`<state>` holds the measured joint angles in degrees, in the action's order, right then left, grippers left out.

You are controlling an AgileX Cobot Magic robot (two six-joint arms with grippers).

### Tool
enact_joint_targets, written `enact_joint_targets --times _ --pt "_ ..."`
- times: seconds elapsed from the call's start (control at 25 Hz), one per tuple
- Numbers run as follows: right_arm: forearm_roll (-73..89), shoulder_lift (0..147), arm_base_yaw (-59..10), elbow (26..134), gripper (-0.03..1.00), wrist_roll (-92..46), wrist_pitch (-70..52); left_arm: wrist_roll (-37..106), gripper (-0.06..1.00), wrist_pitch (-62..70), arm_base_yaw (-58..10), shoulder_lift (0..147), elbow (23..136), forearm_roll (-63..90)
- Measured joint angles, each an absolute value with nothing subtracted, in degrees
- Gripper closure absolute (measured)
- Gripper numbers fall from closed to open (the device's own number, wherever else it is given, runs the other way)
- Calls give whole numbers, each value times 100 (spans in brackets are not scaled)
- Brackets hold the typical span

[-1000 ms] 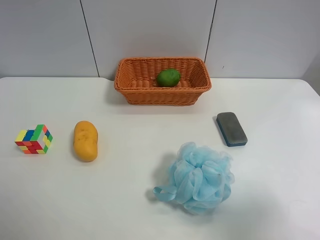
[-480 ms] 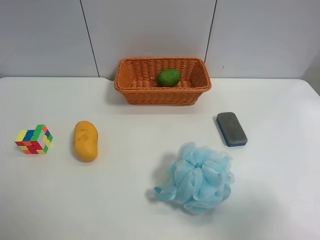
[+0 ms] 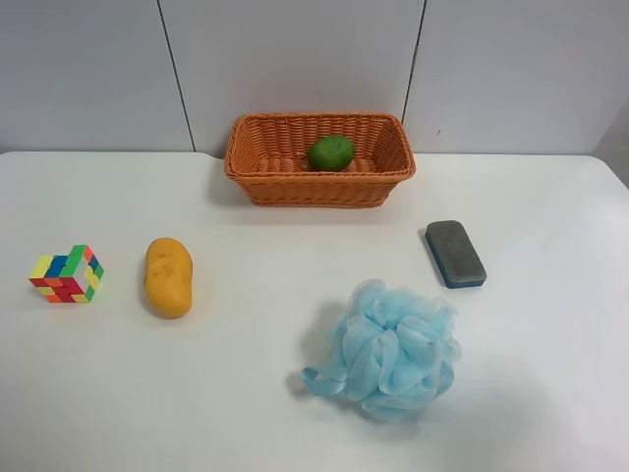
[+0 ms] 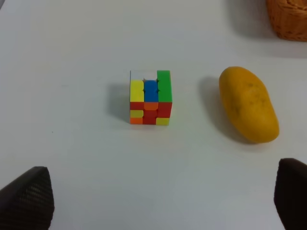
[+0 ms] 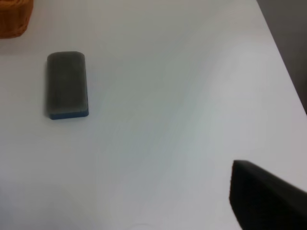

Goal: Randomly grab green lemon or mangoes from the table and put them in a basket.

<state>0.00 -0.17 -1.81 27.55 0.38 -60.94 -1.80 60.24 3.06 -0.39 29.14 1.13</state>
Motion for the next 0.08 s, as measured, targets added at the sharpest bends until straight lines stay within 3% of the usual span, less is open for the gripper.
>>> enact_joint_targets --times 0.08 --pt "0 -17 -181 2755 -2 38 -6094 -109 4 6024 306 -39 2914 113"
